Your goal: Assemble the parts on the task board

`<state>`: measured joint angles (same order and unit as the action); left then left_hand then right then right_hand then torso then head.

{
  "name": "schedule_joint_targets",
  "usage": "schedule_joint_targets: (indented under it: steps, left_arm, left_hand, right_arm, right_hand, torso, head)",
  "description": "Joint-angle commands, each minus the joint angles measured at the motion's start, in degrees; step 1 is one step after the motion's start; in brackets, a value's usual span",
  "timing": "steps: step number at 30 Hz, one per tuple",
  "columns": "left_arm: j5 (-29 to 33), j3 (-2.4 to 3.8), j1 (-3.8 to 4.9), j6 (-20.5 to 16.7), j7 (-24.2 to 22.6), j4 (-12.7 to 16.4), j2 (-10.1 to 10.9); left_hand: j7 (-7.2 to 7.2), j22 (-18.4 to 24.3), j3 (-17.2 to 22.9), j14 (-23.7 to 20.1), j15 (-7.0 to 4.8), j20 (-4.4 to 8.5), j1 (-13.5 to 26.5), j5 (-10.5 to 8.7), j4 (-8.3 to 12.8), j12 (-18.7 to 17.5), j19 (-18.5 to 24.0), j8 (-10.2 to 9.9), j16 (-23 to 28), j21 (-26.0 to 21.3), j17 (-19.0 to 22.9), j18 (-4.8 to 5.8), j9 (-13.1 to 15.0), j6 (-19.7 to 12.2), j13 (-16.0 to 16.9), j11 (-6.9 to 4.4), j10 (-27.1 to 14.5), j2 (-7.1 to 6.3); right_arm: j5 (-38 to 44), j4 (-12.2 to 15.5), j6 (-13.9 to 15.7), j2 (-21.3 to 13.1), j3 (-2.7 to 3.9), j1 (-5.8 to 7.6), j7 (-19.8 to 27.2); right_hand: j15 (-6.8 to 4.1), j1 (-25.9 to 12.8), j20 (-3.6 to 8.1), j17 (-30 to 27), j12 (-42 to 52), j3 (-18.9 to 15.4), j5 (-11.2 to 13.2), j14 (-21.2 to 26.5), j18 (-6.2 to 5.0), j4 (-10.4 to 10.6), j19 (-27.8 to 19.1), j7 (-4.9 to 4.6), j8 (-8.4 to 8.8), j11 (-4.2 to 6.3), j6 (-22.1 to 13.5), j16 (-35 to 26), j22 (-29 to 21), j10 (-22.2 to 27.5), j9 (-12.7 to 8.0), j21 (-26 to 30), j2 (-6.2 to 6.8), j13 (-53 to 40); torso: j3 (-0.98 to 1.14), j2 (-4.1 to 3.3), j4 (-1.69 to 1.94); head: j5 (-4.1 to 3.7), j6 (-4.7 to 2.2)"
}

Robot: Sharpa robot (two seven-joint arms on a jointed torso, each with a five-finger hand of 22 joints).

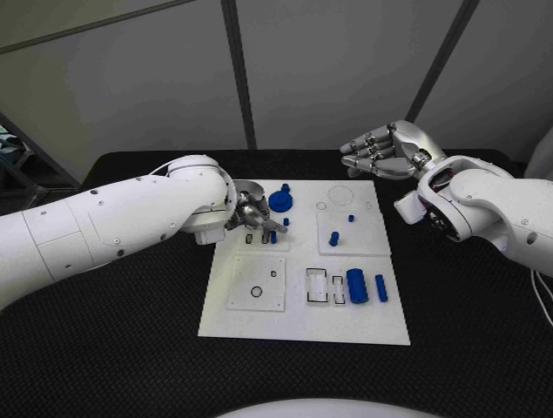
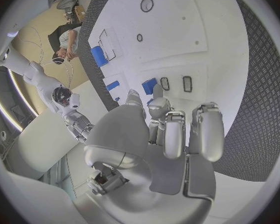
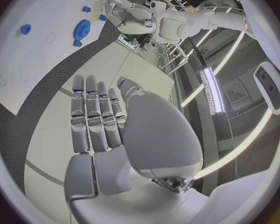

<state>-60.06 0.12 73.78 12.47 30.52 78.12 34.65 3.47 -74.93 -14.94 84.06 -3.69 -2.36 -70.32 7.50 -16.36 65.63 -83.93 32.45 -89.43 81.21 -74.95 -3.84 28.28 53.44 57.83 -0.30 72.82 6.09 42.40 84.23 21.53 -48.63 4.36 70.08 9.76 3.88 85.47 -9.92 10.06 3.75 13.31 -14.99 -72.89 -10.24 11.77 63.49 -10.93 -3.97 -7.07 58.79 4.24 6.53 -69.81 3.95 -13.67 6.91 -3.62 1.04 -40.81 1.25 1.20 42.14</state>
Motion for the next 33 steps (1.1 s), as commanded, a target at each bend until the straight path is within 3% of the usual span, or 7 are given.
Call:
schedule_joint_targets:
  steps: [1, 16, 33]
  left_arm:
    - [-0.4, -0.01, 0.11, 1.23, 0.53, -0.22, -0.23]
    - [0.29, -0.04, 0.11, 1.69, 0.46, -0.61, -0.52]
    - [0.61, -0.04, 0.11, 2.64, 0.52, -0.8, -0.66]
  left_hand:
    - [0.12, -1.8, 0.06, 5.84, -0.37, 0.35, -0.58, 0.33, 0.31, 0.21, -1.71, 0.29, -0.34, 0.35, -14.76, 1.16, 0.16, -0.42, 0.05, -0.23, 0.32, 0.06]
    - [0.09, -2.23, 1.91, 5.84, -0.41, 0.38, -4.27, 0.57, 1.85, 0.09, -1.75, 1.21, -0.34, 0.47, -14.76, 1.21, 2.4, -1.54, 0.05, -0.27, 0.21, 1.17]
    - [0.01, -2.69, 2.48, 5.91, -0.45, 0.41, -5.41, 0.48, 2.62, 0.28, -1.86, 1.48, -0.49, 0.71, -14.95, 1.29, 3.13, -1.7, 0.34, -0.34, 0.38, 0.85]
  right_arm:
    - [0.14, -0.01, 0.02, 0.16, 0.04, 0.11, -0.04]
    - [0.14, -0.22, -0.5, 0.46, 0.03, 0.1, -0.32]
    - [0.14, -0.36, -0.33, 0.65, 0.03, 0.09, -0.1]
  right_hand:
    - [0.28, -0.39, -0.16, -0.05, -0.12, 0.04, -0.32, -0.03, -0.26, -0.3, 0.38, -0.28, 0.22, -0.13, -0.06, -0.26, -0.06, 0.25, -0.05, 0.38, 0.04, 0.04]
    - [0.31, -0.53, -0.19, -0.18, -0.11, 0.11, -0.57, -0.01, -0.25, -0.28, 0.42, -0.29, 0.21, -0.15, -0.08, -0.36, -0.2, 0.3, -0.04, 0.58, -0.06, 0.03]
    - [0.28, -0.4, -0.18, -0.36, -0.04, 0.3, -0.95, -0.03, -0.28, -0.52, 0.55, -0.25, 0.17, -0.09, -0.06, -0.44, -0.39, 0.22, -0.02, 0.83, -0.1, 0.0]
  torso:
    - [0.0, -0.06, 0.04]
    - [0.01, 0.0, 0.02]
    - [-0.01, -0.03, 0.0]
  head:
    - [0.01, 0.06]
    - [0.06, 0.4]
    - [-0.04, 0.42]
